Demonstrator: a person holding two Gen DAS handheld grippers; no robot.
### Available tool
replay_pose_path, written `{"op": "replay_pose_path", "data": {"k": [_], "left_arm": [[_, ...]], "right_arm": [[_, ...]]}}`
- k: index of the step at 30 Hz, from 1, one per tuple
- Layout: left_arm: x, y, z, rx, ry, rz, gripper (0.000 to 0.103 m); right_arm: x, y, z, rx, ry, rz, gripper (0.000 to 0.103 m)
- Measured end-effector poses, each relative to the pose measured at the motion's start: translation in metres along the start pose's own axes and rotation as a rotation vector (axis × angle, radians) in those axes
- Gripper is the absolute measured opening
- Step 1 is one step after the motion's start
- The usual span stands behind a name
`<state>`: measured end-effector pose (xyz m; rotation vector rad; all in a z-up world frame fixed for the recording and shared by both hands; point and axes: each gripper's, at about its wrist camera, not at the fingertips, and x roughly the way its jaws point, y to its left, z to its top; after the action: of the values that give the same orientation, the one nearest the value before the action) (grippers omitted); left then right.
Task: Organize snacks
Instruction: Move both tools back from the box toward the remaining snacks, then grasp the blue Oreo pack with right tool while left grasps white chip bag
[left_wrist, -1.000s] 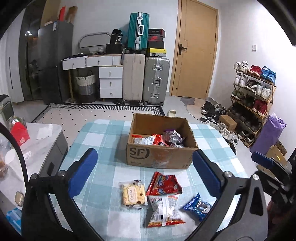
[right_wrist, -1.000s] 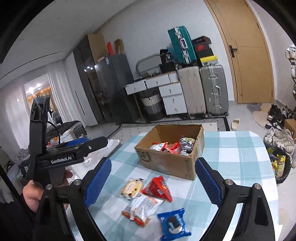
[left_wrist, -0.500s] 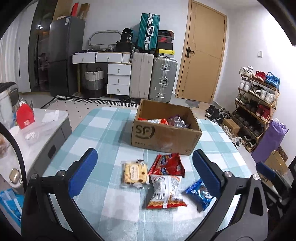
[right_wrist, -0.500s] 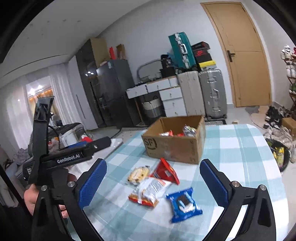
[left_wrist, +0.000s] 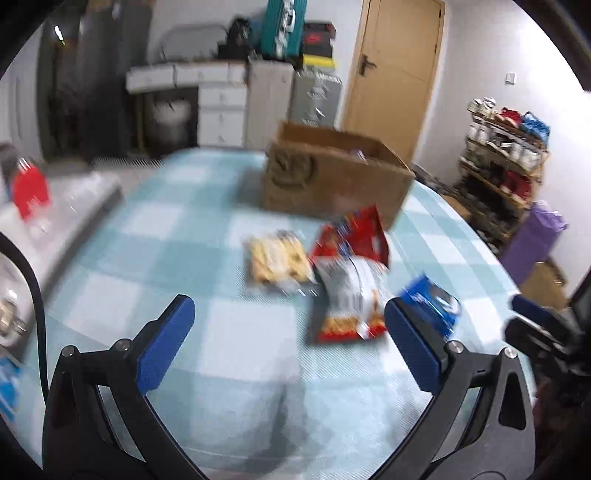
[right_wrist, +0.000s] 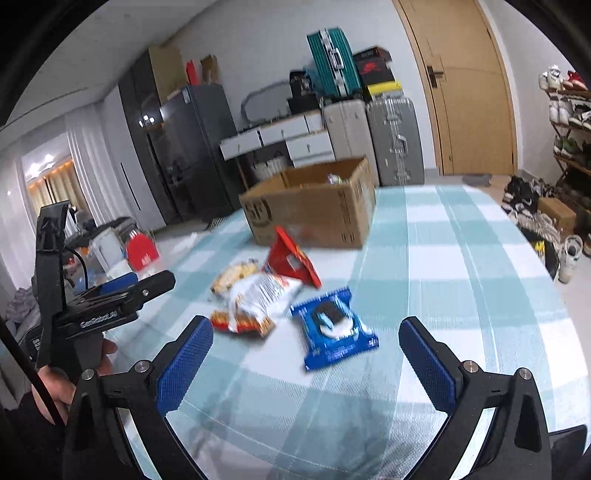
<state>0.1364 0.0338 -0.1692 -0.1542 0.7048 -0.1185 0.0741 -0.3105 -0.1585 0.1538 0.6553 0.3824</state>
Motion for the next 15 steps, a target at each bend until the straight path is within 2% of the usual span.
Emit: {"op": "replay_pose_path", "data": {"k": [7, 11, 15], "left_arm": [[0.016, -0.008, -0.009, 0.027, 0.020, -0.025, 0.103], [0.032, -0.008, -0.012, 0.019, 0.098, -0.081, 0.102], [0.039, -0.007, -0.011, 0.003, 0.118, -0.094, 0.102]], "right_arm": [[0.027, -0.011, -0.004, 0.049, 0.097, -0.027, 0.102], [0.047, -0.011, 0.003, 0.001, 0.150, -0.085, 0.102], [0.066, -0.013, 0.012, -0.036, 0.191, -0.092, 0.102]]}}
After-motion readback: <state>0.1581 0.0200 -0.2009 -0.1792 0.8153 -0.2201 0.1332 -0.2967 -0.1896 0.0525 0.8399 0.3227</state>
